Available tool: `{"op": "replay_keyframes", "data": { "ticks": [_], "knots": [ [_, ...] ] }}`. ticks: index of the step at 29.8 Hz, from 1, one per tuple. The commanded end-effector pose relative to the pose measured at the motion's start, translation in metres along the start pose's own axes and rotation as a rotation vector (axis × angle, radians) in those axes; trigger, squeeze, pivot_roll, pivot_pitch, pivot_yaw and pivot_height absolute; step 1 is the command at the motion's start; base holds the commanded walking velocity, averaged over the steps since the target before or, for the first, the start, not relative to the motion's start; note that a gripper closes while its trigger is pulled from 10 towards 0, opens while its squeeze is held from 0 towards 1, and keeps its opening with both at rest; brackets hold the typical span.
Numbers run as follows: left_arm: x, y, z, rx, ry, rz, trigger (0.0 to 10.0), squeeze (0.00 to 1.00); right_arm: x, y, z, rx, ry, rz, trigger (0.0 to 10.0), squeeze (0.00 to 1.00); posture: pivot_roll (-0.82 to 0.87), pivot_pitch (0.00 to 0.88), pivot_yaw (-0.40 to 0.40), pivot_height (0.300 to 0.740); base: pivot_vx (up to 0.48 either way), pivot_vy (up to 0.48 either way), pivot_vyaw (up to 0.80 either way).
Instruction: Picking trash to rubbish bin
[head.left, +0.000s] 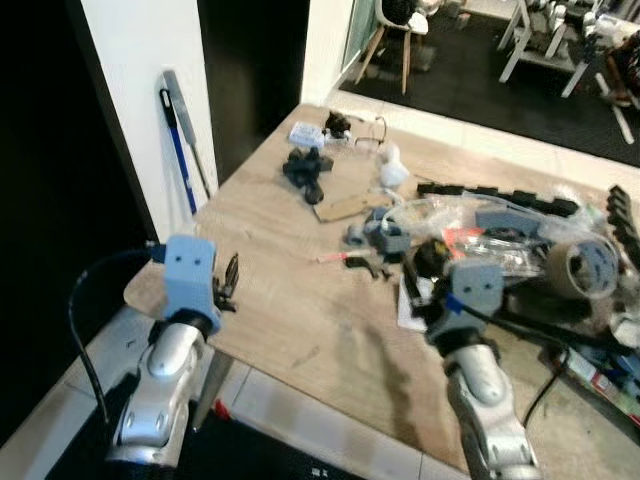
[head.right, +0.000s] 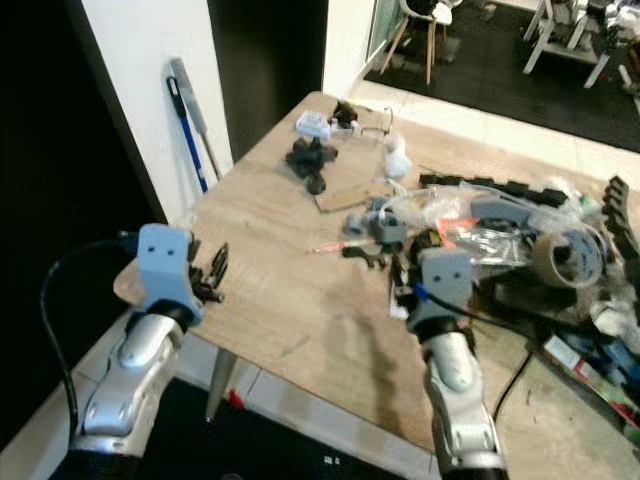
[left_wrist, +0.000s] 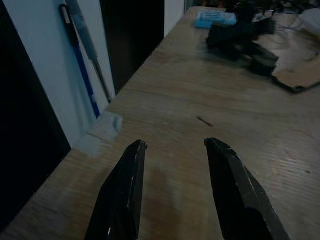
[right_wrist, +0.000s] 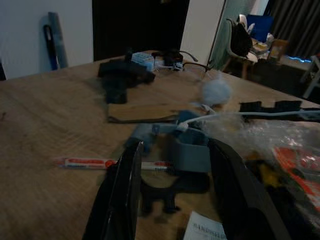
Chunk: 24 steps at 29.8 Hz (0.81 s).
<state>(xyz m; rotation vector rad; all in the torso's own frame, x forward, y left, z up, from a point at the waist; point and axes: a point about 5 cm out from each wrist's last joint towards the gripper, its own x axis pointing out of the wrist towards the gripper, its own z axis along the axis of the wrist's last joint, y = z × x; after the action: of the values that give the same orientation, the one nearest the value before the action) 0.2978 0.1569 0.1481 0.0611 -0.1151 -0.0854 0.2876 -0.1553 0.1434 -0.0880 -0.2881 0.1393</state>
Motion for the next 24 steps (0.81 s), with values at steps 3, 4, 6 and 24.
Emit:
{"op": "replay_keyframes", "data": {
  "ticks": [3, 4, 6, 24],
  "knots": [
    [-0.002, -0.002, -0.003, 0.007, 0.009, -0.011, 10.0, 0.0, -0.004, -0.007, -0.003, -0.003, 0.016, -0.019, 10.0, 0.0, -0.04, 0.136, -0.05, 0.74, 0.312, 0.0, 0.0],
    [-0.002, -0.002, -0.002, 0.007, 0.009, -0.011, 10.0, 0.0, -0.004, -0.006, -0.003, 0.0, 0.019, -0.014, 10.0, 0.0, -0.04, 0.136, -0.05, 0.74, 0.311, 0.0, 0.0],
    [-0.002, -0.002, -0.002, 0.007, 0.009, -0.011, 10.0, 0.0, -0.004, -0.006, -0.004, 0.003, 0.021, -0.011, 10.0, 0.0, -0.04, 0.136, -0.05, 0.74, 0.315, 0.0, 0.0],
    [-0.002, -0.004, -0.006, 0.03, 0.035, -0.033, 10.0, 0.0, -0.007, 0.018, -0.024, 0.057, 0.15, 0.152, 10.0, 0.0, -0.04, 0.144, -0.049, 0.74, 0.052, 0.0, 0.0]
  ]
}}
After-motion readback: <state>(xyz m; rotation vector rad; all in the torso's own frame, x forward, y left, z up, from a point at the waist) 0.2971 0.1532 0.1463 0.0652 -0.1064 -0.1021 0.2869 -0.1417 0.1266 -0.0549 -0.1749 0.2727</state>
